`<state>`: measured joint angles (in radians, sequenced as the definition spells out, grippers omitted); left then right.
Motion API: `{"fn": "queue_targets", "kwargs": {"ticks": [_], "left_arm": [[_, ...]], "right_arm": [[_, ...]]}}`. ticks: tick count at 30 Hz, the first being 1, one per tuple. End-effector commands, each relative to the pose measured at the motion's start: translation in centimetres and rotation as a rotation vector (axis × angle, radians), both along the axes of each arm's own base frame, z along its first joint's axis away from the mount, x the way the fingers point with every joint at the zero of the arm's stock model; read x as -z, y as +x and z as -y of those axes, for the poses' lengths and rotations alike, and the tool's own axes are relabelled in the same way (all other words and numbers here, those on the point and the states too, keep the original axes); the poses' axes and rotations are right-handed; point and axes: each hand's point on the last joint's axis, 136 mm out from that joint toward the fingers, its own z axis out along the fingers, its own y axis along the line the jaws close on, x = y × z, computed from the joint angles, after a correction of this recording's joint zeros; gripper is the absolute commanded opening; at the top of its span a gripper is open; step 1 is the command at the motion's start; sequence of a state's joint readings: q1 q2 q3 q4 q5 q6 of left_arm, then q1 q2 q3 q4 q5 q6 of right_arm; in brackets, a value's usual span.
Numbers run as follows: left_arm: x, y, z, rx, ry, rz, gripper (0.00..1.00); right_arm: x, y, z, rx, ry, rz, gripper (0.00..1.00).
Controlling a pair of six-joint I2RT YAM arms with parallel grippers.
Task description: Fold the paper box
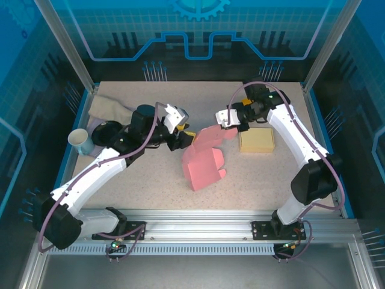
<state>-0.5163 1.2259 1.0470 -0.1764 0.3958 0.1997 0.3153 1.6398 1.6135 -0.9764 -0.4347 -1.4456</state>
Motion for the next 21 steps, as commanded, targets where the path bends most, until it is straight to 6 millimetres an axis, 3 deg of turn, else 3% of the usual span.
{"fn": "queue_targets", "kwargs": {"ticks": [1, 11, 15, 21], "left_arm": [[-1.5, -1.0, 1.3, 0.081, -0.015, 0.035, 0.54], [-1.5, -2.5, 4.0, 0.184, 0.000, 0.019, 0.56], [-1.1, -2.0, 4.1, 0.172, 0.030, 0.029, 0.54], [-1.7, -1.5, 4.1, 0.160, 0.037, 0.054, 0.43]], "right_arm": [[-0.7, -1.0, -0.3, -0.026, 0.017, 0.020, 0.00], [-1.1, -1.8, -0.5, -0.048, 0.022, 0.040, 0.00], [-1.5, -2.6, -1.0, -0.075, 0.035, 0.035, 0.00], [-1.7, -3.8, -1.1, -0.101, 0.056, 0.013, 0.00]]}}
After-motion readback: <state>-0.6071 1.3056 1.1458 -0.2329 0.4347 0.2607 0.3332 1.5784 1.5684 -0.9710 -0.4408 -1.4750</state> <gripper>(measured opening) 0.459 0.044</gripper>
